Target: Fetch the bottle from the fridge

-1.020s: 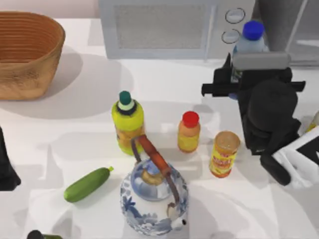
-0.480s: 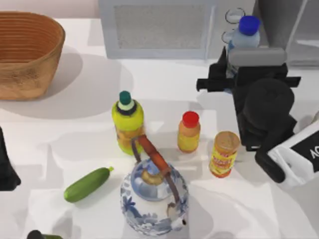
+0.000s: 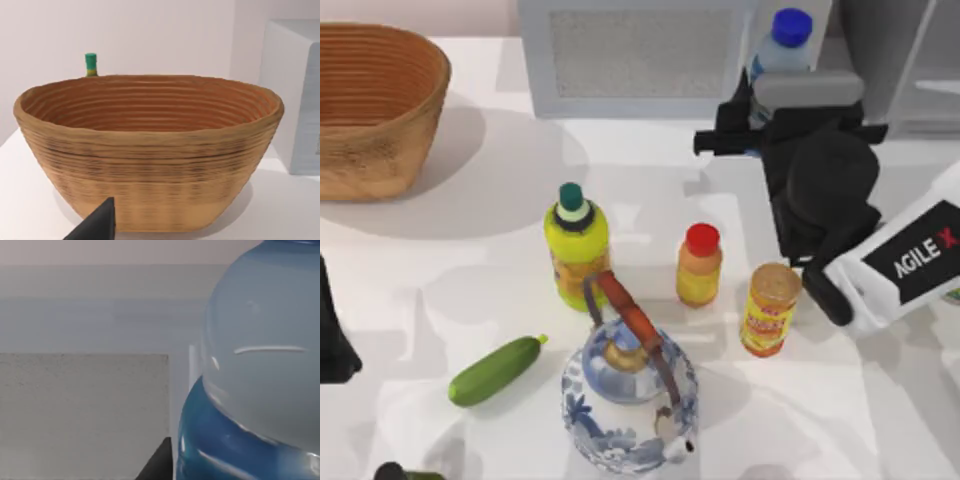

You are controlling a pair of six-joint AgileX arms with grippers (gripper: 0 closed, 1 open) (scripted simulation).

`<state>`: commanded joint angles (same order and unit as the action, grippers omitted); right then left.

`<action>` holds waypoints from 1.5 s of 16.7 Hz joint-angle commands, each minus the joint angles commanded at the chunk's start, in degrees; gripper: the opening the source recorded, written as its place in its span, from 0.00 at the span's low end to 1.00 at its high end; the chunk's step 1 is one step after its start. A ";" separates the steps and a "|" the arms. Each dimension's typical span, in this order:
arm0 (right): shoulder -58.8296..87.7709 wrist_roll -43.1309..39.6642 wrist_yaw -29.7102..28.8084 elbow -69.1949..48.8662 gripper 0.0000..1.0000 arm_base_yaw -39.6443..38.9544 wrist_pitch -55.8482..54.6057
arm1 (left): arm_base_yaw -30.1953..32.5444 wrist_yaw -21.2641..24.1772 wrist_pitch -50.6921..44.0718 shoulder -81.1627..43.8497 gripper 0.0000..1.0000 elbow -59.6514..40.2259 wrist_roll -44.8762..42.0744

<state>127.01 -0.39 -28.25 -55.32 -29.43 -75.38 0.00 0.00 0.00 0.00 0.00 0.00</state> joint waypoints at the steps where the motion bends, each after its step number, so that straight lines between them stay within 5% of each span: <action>1: 1.42 0.29 -1.02 -0.18 0.00 0.40 1.01 | 0.00 0.00 0.00 0.00 1.00 0.00 0.00; 6: 2.46 0.46 -2.01 -0.06 0.00 0.75 1.92 | 0.00 0.00 0.00 0.00 1.00 0.00 0.00; 19: 2.46 0.46 -2.01 -0.06 0.98 0.75 1.92 | 0.00 0.00 0.00 0.00 1.00 0.00 0.00; 25: 2.46 0.46 -2.01 -0.06 1.00 0.75 1.92 | 0.00 0.00 0.00 0.00 1.00 0.00 0.00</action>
